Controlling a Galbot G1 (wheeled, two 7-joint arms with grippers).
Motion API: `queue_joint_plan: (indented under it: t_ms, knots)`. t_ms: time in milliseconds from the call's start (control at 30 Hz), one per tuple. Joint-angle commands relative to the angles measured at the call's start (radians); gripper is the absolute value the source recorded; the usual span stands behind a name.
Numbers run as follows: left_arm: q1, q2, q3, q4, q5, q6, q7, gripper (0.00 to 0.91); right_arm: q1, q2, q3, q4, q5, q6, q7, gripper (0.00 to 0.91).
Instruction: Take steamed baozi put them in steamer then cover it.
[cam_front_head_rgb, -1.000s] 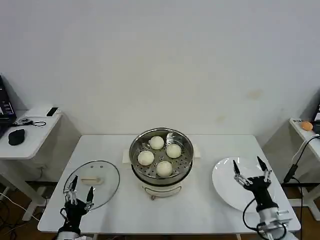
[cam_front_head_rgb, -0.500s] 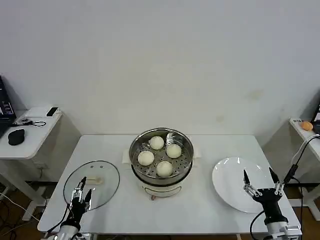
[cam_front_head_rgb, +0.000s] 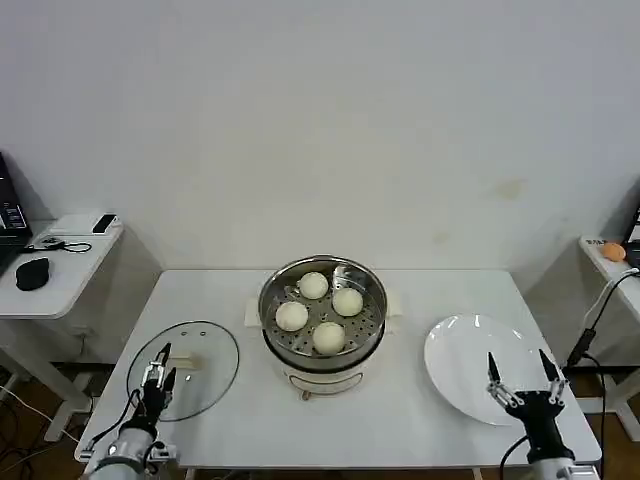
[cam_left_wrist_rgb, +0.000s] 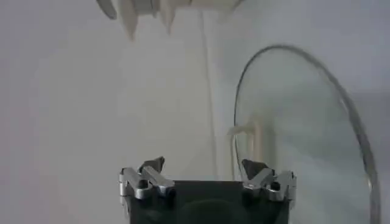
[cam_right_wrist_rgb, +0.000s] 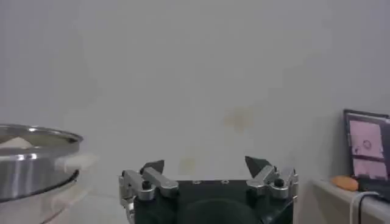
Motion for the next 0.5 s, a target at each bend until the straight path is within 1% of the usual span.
queue_joint_plan:
  t_ms: [33,500]
  knots:
    - [-0.114,0.019,0.033,0.083,0.013,0.002,0.008,0.907,-0.009,0.012,0.006,-0.002,-0.011,0.007,-0.001,0.907]
    - [-0.233,0.031,0.116,0.197,-0.034,0.004,0.021,0.907,-0.012,0.032,0.014,-0.014,-0.031,0.01,-0.003,0.907]
